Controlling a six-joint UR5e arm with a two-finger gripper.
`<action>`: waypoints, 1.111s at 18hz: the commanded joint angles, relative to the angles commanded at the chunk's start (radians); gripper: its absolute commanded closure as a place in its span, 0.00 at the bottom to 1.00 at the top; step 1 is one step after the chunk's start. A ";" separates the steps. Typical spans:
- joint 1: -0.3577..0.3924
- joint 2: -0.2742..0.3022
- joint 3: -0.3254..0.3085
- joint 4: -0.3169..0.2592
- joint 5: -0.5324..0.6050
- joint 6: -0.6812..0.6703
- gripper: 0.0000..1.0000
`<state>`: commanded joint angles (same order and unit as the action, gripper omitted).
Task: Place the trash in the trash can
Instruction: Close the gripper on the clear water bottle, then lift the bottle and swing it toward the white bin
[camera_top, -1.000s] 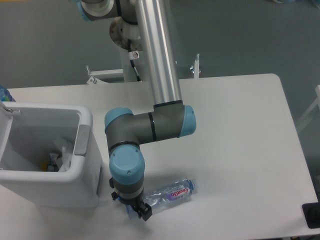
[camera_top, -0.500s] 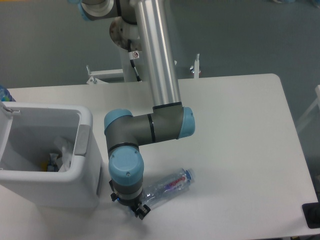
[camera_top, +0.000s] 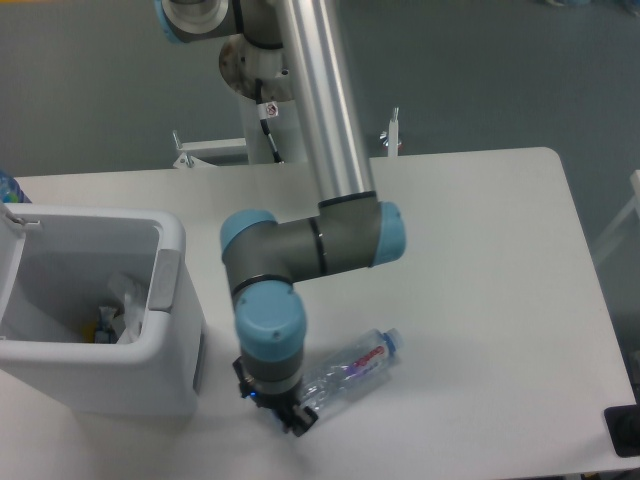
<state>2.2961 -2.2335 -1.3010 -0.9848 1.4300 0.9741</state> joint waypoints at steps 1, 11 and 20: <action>0.025 0.006 0.017 0.000 -0.049 0.000 0.63; 0.203 0.124 0.068 -0.008 -0.684 -0.239 0.63; 0.250 0.227 0.178 0.000 -1.028 -0.526 0.63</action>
<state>2.5464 -2.0066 -1.1229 -0.9848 0.4021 0.4481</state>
